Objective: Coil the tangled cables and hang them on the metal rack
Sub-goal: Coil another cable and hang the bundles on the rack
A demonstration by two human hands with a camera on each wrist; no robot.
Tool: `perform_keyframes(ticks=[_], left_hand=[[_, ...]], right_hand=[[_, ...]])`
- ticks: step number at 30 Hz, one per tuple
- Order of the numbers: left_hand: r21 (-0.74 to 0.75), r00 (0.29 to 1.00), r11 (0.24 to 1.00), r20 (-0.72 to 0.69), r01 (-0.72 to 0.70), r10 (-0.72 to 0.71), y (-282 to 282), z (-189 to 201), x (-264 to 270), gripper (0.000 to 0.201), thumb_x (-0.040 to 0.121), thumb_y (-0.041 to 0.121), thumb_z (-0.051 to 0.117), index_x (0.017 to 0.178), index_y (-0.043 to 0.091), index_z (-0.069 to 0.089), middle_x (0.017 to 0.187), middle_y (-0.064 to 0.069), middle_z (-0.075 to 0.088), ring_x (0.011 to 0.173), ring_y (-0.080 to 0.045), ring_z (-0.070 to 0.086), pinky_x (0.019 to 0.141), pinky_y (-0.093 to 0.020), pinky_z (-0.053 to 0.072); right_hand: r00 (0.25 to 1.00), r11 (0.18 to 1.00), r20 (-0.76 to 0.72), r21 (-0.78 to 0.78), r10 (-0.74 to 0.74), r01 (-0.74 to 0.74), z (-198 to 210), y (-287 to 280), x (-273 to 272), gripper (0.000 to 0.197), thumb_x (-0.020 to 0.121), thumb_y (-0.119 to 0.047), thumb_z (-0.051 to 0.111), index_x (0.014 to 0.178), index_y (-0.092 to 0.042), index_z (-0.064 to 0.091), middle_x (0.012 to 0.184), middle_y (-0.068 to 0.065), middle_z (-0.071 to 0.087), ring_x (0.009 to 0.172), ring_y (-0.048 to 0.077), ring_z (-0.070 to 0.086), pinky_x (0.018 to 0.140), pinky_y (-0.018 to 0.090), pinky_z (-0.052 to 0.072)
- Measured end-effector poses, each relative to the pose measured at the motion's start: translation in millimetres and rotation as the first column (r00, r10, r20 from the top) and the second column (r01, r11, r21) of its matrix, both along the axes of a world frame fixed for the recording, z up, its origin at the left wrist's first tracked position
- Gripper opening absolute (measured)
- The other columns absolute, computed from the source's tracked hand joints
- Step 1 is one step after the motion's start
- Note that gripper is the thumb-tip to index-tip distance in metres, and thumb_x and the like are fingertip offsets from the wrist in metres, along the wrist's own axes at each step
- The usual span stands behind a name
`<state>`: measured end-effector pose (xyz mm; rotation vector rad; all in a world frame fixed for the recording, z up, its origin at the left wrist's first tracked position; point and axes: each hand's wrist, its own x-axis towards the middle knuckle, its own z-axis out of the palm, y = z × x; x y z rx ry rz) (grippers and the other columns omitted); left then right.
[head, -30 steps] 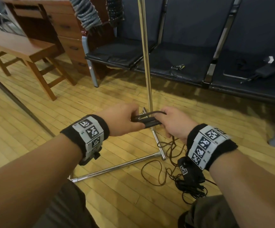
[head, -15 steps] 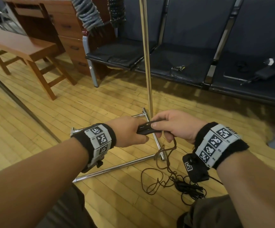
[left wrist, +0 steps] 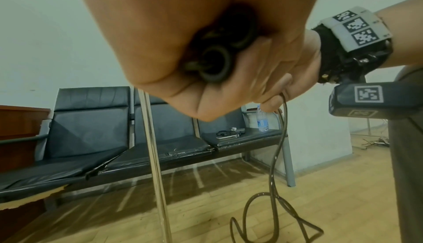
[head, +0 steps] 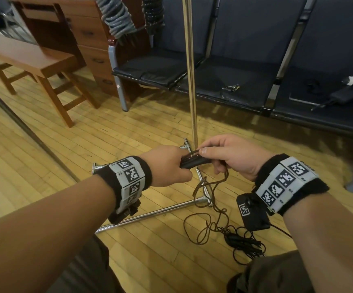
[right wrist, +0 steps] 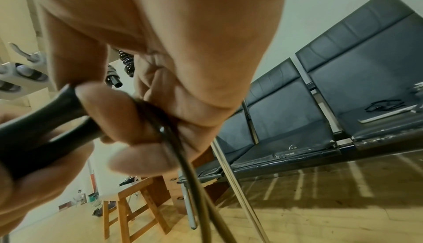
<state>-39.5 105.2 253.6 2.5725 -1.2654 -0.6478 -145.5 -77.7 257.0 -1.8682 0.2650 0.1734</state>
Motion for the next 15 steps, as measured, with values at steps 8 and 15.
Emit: perform_keyframes(ticks=[8, 15], left_hand=[[-0.175, 0.947, 0.971, -0.302, -0.165, 0.106, 1.7, -7.9, 12.1, 0.015, 0.092, 0.042, 0.071, 0.098, 0.033, 0.061, 0.069, 0.008, 0.063, 0.047, -0.003, 0.055, 0.044, -0.019, 0.044], [-0.301, 0.694, 0.833, -0.708, -0.464, 0.131, -1.3, 5.9, 20.1, 0.012, 0.1, 0.029, 0.062, 0.093, 0.023, 0.069, 0.061, 0.006, 0.049, 0.041, -0.01, 0.04, 0.038, -0.024, 0.035]], right_hand=[[0.992, 0.972, 0.036, 0.208, -0.123, 0.113, 1.2, 1.1, -0.2, 0.022, 0.106, -0.021, 0.053, 0.116, -0.008, 0.068, 0.065, -0.001, 0.054, 0.053, 0.013, 0.047, 0.054, 0.029, 0.049], [0.997, 0.96, -0.005, 0.269, -0.081, 0.08, -0.7, 10.5, 2.8, 0.024, 0.108, -0.021, 0.049, 0.109, -0.005, 0.066, 0.063, 0.0, 0.051, 0.051, 0.014, 0.043, 0.051, 0.031, 0.038]])
